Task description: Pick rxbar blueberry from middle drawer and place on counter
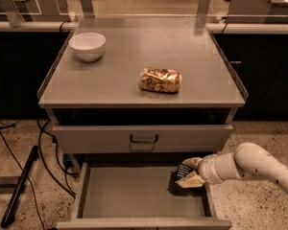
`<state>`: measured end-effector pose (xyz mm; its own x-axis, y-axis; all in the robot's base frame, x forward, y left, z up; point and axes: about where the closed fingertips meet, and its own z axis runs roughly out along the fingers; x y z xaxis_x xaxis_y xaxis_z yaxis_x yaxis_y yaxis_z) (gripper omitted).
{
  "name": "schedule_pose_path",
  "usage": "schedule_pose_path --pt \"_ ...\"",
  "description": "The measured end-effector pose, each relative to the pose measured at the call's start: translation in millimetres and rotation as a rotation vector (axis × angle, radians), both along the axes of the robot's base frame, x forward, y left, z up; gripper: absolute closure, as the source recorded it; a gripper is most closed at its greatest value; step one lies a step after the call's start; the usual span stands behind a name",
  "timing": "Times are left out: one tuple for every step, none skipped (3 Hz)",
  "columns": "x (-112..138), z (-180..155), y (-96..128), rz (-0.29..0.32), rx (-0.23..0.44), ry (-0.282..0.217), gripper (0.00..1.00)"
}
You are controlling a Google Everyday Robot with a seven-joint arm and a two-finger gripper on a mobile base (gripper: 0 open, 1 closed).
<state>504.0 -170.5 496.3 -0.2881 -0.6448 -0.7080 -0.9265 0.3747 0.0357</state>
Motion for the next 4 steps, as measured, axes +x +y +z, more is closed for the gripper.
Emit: schedule_pose_path --pt "-37.1 37.8 -3.6 0.072 0.033 0.108 1.0" --pt "-37.2 39.8 -3.2 0.075 0.036 0.11 1.0" --pt "-38.8 57.6 0.5 0.101 0.063 0.122 1.0" --pt "-46.2 100.1 7.9 0.12 0.073 0.152 1.0"
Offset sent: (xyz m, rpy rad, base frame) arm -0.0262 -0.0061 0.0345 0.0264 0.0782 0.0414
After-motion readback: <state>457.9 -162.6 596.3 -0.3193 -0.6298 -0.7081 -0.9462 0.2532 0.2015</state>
